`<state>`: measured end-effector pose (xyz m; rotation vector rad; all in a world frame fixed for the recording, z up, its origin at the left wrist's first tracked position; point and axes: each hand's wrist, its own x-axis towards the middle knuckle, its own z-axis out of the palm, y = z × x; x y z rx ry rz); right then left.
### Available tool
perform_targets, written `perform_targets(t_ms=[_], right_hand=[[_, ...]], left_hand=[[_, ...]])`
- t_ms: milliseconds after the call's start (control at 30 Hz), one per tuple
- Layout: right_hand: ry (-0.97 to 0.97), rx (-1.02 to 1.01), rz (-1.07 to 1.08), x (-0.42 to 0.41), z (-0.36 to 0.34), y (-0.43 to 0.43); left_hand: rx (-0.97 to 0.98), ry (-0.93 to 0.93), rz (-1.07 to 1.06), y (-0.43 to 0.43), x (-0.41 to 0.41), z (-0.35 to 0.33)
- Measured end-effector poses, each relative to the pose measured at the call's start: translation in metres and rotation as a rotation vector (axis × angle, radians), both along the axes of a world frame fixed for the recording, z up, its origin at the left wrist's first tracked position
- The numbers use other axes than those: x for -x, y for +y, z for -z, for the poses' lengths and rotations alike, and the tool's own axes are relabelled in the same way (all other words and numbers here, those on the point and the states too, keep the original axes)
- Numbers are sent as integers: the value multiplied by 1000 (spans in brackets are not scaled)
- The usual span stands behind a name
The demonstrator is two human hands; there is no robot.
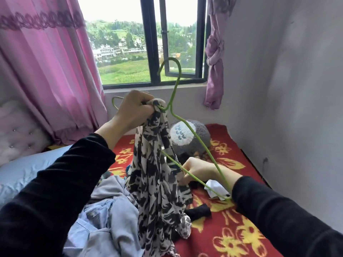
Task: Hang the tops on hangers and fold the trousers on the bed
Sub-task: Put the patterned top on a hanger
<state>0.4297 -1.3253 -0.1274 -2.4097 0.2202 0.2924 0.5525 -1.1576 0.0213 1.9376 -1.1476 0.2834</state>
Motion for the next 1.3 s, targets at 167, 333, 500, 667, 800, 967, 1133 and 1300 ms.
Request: perform_targets(t_ms=[167,333,500,667,800,967,1133,1300], right_hand=[[-65,-134,184,8,-13,-34],[-216,-305,416,9,-37,-59],[-320,-191,517,5,-55,-65],[-437,-461,580,-3,-89,-55],[-547,-598,413,-15,-135,-21],[-395,-595,149,-16,-151,12],[-665,322,268,-14,-151,-5],[-654,254,275,-19,-156,-8]], left_hand=[[120,-30,-244,29,-22,-2],[111,-238,-456,46,-33,18],[54,-340,-557,47,-35,29],[61,-219,-553,43,-30,37],[85,-122,-526,25,-23,37],[159,36,-448,21,-18,22],[274,197,-362,39,-19,6],[211,233,-232,47,-20,-3]])
